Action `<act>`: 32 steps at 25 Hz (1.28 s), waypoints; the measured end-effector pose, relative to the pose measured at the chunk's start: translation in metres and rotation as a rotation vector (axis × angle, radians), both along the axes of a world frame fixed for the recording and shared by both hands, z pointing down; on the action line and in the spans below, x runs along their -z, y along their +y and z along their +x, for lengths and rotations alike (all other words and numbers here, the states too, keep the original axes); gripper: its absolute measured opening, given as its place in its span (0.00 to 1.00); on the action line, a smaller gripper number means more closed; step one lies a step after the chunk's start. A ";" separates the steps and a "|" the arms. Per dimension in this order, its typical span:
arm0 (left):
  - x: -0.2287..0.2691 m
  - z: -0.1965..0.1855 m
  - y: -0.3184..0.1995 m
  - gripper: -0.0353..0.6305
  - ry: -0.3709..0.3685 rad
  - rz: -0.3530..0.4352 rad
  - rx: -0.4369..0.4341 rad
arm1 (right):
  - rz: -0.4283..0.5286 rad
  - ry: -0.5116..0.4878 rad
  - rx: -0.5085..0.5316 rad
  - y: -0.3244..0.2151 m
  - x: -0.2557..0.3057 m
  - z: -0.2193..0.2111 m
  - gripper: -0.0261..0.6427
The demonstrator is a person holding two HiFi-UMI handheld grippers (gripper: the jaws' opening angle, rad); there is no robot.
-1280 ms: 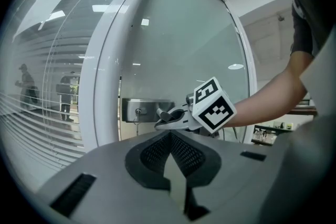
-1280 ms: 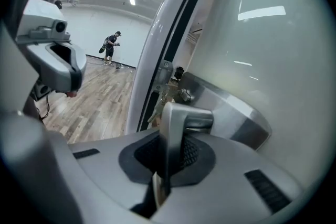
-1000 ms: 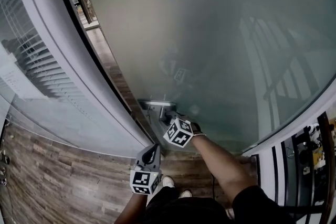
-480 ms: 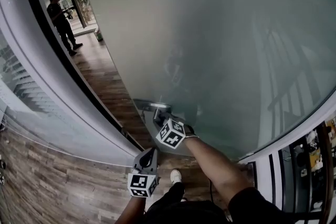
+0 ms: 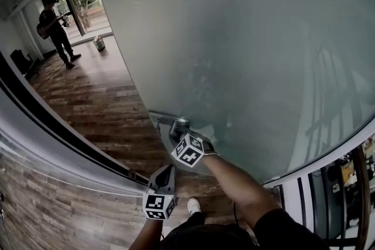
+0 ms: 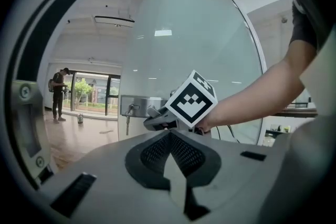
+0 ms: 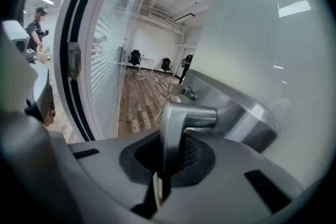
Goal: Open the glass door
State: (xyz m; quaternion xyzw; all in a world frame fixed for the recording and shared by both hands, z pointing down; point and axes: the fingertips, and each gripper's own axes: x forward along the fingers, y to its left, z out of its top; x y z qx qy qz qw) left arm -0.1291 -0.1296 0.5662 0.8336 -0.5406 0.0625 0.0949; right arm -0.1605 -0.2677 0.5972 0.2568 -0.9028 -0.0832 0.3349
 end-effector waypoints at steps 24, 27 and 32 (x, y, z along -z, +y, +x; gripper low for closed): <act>0.012 0.006 -0.131 0.06 0.003 0.041 -0.053 | -0.035 0.004 -0.185 -0.178 0.005 0.057 0.06; 0.010 -0.002 -0.141 0.06 0.005 0.024 -0.027 | -0.055 0.000 -0.201 -0.196 0.006 0.064 0.06; 0.014 0.007 -0.165 0.06 0.014 0.012 0.011 | -0.078 -0.009 -0.227 -0.232 0.010 0.089 0.06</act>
